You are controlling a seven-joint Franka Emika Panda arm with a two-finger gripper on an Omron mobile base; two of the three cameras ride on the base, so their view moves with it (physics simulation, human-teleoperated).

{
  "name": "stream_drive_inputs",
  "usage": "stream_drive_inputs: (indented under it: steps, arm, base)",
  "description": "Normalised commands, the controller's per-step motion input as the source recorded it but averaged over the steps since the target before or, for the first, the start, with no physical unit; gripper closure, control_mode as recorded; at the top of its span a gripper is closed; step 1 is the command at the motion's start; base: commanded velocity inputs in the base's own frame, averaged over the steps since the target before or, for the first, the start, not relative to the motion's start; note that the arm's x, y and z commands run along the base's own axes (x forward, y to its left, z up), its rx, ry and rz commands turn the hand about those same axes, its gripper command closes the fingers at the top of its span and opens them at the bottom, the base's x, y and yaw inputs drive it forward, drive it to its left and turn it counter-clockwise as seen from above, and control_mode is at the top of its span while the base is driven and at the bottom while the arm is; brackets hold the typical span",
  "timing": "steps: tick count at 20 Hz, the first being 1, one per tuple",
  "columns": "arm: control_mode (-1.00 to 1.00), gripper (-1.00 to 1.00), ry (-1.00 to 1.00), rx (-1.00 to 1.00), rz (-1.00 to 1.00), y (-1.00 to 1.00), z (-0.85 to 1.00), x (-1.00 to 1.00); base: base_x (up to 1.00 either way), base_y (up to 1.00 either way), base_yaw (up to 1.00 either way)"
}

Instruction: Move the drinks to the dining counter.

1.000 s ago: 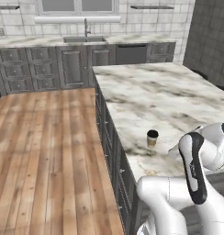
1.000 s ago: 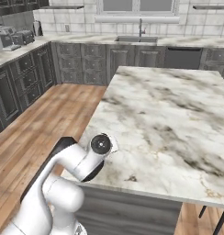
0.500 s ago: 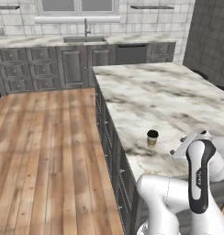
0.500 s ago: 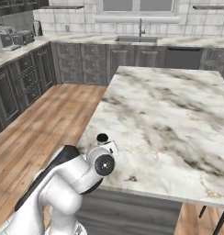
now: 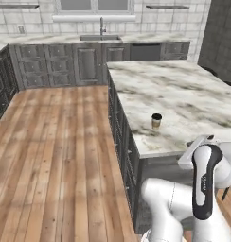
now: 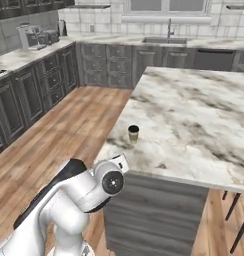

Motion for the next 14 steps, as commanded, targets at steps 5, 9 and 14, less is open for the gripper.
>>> stream_drive_inputs:
  steps: [5,9,14]
  arm:
    - [1.00,-1.00,0.00,0.00,0.00,0.00,0.00,0.00]
    - [1.00,-1.00,0.00,0.00,0.00,0.00,0.00,0.00]
    - [1.00,-1.00,0.00,0.00,0.00,0.00,0.00,0.00]
  base:
    - [-0.22,0.85,0.38]
    - [0.00,1.00,0.49]
    - [0.00,1.00,0.61]
